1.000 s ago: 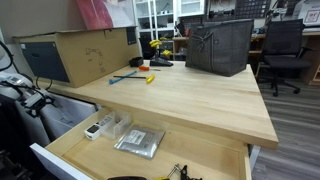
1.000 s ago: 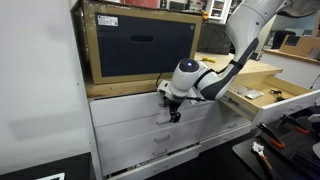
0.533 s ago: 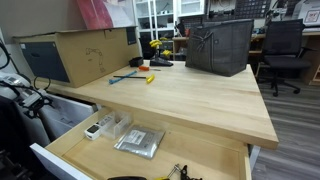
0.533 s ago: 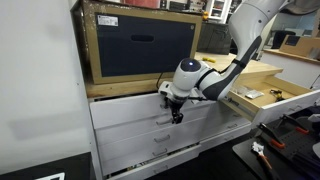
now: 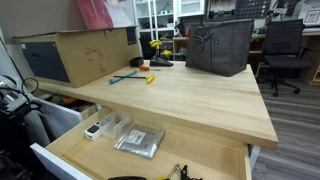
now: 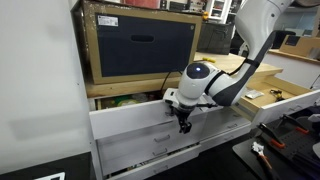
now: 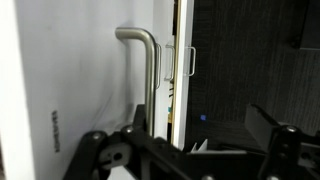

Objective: Open the top left drawer

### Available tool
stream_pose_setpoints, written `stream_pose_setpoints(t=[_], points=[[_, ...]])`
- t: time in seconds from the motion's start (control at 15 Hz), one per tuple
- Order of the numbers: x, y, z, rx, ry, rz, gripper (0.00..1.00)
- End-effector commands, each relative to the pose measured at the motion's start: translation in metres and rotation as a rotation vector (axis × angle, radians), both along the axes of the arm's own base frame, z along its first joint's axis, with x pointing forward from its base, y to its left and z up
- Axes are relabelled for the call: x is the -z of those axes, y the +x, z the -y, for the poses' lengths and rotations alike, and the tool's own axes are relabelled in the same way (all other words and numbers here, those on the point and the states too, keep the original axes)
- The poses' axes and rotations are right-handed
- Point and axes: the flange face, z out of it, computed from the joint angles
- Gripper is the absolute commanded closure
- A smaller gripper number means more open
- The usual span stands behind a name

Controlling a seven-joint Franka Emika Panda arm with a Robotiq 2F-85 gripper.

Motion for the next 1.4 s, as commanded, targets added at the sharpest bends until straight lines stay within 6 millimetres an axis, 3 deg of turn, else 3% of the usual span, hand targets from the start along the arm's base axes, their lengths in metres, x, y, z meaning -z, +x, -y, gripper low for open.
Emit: stream_pose_setpoints(t=[0.0,0.47,0.67,1.07,1.33], points=[[0.0,-0.008,-0.001,0.001,-0.006,-0.002,0.0],[-0.001,-0.014,-0.002,0.001,-0.011,-0.003,0.0],[0.001,-0.015,-0.013,-0.018,-0.028,0.018,0.0],[-0.022,-0.061,-0.046,-0.161,-0.066,0.161,0.0],[-0.019,-0.091,-0.058,-0.219,-0.158,0.296,0.0]])
